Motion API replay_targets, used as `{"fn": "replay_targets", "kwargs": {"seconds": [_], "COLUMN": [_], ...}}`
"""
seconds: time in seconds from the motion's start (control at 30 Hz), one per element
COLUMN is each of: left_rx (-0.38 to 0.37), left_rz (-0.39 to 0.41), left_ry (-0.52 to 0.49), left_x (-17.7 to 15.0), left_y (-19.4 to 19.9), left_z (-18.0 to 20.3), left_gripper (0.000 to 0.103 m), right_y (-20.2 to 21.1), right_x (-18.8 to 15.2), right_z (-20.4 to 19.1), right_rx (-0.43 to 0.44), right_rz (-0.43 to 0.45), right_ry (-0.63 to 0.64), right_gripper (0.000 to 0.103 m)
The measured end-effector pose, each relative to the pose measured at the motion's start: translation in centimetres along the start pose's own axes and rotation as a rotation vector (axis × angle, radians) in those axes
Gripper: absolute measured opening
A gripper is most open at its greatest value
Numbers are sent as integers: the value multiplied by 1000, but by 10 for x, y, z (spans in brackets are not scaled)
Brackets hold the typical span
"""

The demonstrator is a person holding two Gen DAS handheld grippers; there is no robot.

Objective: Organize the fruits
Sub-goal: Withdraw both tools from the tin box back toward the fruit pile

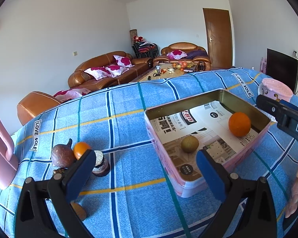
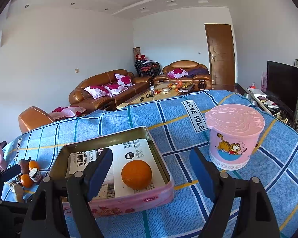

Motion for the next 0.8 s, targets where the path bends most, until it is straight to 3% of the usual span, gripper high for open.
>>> {"fn": "replay_targets", "kwargs": {"seconds": [0.4, 0.8], "left_rx": [11, 45], "left_rz": [-22, -18], "left_ry": [32, 29], "left_x": [-10, -16], "left_y": [5, 10], "left_z": [-29, -65], "left_gripper": [103, 103], "right_y": [11, 27], "right_x": [-18, -31], "right_z": [-26, -91], "right_rx": [20, 102], "right_rz": [-58, -53], "right_ry": [2, 92], "right_gripper": [81, 81]}}
Point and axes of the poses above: each gripper's, at about its wrist camera, not at the fingertips, and y roughly against the way its jaws point, z to its right, x to its top, the point moved 6 cm from there along -y, roughly the way its jaws point, and after that the axes turned 3 degrees about y, right-handed, at the moved point
